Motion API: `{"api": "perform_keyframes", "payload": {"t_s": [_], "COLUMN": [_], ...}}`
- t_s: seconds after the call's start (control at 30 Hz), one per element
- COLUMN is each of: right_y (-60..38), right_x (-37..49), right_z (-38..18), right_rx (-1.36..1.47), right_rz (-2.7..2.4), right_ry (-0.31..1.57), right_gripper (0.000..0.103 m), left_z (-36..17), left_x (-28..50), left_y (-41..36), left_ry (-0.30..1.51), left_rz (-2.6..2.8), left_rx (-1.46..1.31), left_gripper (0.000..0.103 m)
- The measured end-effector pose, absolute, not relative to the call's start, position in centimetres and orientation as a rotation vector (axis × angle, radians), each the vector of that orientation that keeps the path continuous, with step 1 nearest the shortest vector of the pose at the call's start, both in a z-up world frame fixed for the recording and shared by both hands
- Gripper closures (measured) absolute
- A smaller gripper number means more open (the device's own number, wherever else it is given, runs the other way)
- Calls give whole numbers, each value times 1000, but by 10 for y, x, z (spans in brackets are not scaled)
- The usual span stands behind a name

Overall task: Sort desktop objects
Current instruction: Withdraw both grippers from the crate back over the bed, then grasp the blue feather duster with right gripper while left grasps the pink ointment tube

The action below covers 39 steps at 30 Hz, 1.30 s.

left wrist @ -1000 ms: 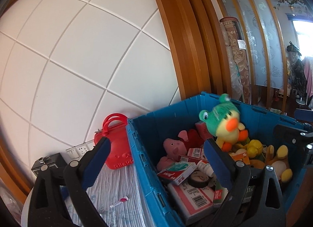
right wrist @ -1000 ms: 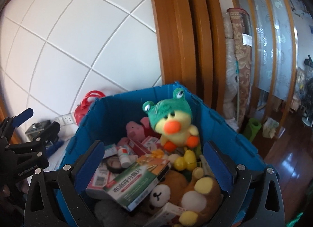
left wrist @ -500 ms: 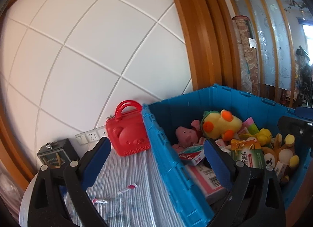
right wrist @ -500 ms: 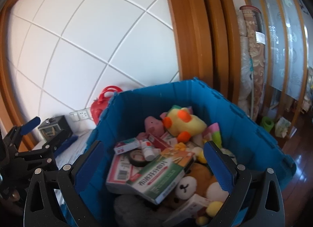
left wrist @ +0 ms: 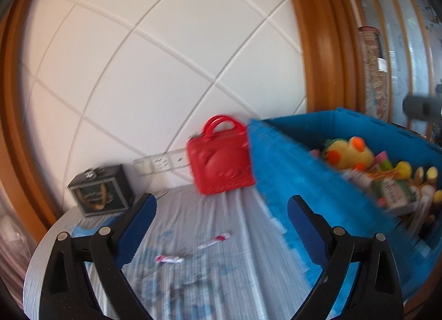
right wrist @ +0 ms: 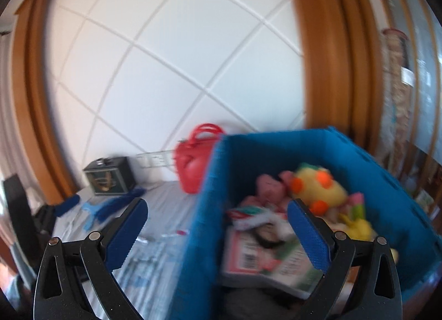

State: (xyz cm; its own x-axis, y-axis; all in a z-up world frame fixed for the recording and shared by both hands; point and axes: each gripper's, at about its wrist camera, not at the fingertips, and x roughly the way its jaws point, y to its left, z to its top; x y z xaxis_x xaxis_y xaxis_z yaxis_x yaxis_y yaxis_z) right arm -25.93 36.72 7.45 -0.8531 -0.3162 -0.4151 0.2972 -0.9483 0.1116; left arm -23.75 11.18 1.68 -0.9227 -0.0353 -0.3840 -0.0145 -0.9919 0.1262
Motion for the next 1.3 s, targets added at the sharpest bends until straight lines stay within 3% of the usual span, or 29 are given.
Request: {"api": "perform_keyframes", "payload": {"t_s": [0.23,0.4,0.57,0.87,1.1,1.17,1.3], "right_y": [232,136,31,-156,-239,-251,-268], "right_x": [-271,-310,-370,-503,-572,-577,-571], "right_z": [62,26,-32,-161,-259,-274,-283], "right_rx": [677,811,989,1311,1546,1566,1498], "right_rz": [-2598,-2479,-2339,-2187,-2184,-2185,-2267], "right_ry": [36,-68,-175,-198,-92,-40,91], "right_gripper": [1,1,1,2,20,31,40], "left_z": [-13,-39,-66,-108,-148,-154,-166], "left_x": [-226,-221,-222,-244,-253,-258,-267], "left_y": [-10,-97,-170,-271,-325,-333,-348], "left_ry": [-227,-251,-233,-127,-9,4,39], "left_rz": [-2963,-2896,-2841,-2682,-2608,-2600,-2594], "left_rx": [678,744,801,841,931,941,955], "left_gripper": [6,6,6,6,6,6,6]}}
